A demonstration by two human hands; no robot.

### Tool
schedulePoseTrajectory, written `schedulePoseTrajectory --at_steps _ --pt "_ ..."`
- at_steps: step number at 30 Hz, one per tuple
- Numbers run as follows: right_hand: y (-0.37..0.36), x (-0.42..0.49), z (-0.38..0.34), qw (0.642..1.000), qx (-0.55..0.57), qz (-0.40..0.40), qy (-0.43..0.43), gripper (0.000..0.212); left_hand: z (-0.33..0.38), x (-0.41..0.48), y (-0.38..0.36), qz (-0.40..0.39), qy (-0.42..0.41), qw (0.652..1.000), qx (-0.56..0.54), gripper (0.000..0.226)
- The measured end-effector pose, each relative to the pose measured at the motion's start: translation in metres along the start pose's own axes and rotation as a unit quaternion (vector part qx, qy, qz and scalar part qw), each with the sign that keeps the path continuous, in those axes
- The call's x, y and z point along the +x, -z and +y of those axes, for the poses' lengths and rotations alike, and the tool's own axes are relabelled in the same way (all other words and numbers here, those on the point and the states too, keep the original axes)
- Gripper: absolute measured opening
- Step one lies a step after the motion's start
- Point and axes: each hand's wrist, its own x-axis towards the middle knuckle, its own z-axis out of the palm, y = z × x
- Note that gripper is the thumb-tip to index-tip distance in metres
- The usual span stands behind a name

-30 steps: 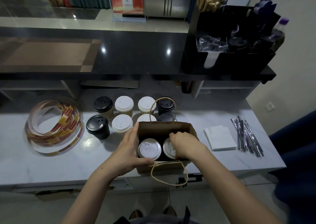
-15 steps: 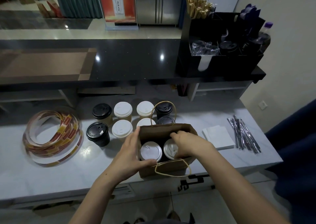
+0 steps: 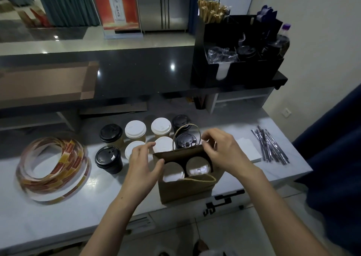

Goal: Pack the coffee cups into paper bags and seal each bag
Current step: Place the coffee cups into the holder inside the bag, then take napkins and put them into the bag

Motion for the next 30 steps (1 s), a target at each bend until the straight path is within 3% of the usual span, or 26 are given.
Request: schedulePoseTrajectory --at_steps 5,14,22,30 --pt "0.017 -0.013 0.006 0.994 0.044 0.084 -0.051 0.008 0.044 0.009 0.011 0.069 -0.062 0.995 -0.041 0.036" --pt "0.046 -0.015 0.058 0.984 0.062 0.125 -0.11 0.009 0.137 0.02 -0.029 0.036 -0.151 0.987 -0.038 0.028" --pt "0.076 -0.003 0.15 0.977 0.106 0.101 -0.155 0.01 0.193 0.039 -0.124 -0.027 -0.123 0.992 -0.02 0.028" --pt "0.079 0.012 0.243 0.976 0.125 0.037 -0.175 0.013 0.209 0.075 -0.217 -0.021 -0.054 0.998 0.003 0.026"
